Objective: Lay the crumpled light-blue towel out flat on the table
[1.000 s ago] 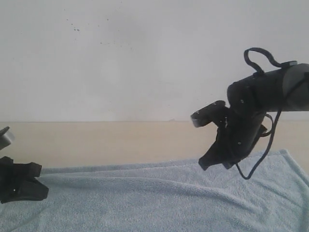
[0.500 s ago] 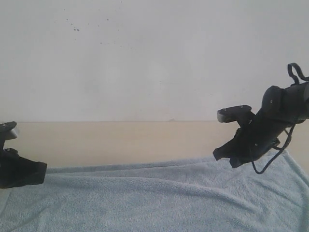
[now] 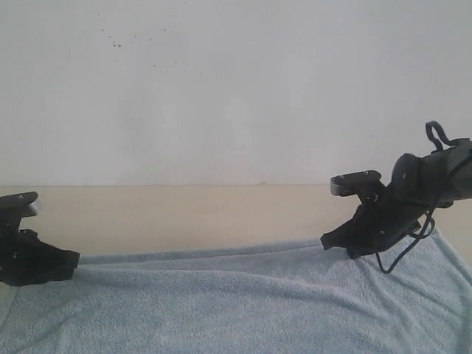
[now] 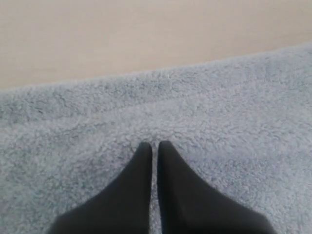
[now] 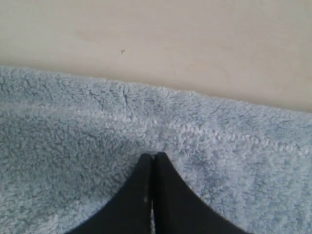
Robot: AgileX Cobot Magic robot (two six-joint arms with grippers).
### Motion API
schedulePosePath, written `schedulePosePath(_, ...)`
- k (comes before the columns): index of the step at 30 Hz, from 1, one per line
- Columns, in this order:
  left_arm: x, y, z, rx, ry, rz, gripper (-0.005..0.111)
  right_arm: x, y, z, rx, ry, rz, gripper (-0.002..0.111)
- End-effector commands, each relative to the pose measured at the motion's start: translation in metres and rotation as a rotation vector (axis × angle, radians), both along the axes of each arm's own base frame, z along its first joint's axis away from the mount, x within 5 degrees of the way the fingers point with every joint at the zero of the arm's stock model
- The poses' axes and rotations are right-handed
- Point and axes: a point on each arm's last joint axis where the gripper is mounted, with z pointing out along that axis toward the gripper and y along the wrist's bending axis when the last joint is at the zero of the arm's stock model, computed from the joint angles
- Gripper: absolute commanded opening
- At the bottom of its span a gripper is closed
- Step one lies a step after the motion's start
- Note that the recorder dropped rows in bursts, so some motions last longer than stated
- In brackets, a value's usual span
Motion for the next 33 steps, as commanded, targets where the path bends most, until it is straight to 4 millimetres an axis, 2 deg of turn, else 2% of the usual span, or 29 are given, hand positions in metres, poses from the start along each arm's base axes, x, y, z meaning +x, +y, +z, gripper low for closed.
schedulePosePath(1,0.002,-0.002,-0.014,0.013,0.004,-0.024,0.004,0.003,-0.002,-0.009,-0.003,-0.012,-0.012,0.0)
schedulePosePath(7,0.003,0.001,-0.033,0.067,0.033,-0.033,0.004,0.006,-0.002,-0.007,-0.002,-0.05,-0.019,0.0)
schedulePosePath(15,0.025,0.003,-0.027,0.073,-0.024,-0.034,0.004,0.009,-0.002,-0.005,-0.002,-0.089,-0.025,0.0)
schedulePosePath(22,0.031,0.004,-0.022,0.076,-0.047,-0.043,0.004,0.011,-0.002,-0.004,-0.004,-0.11,-0.027,0.0)
schedulePosePath(26,0.029,-0.002,-0.018,0.027,-0.06,-0.093,0.004,0.016,-0.003,0.011,0.002,-0.199,-0.039,0.0)
schedulePosePath(31,0.03,-0.018,0.003,-0.087,-0.152,-0.275,0.004,0.018,-0.003,0.041,0.016,-0.297,-0.052,0.0)
schedulePosePath(33,0.032,-0.019,0.01,-0.081,-0.196,-0.292,0.004,0.018,-0.008,0.049,0.006,-0.316,-0.049,0.0)
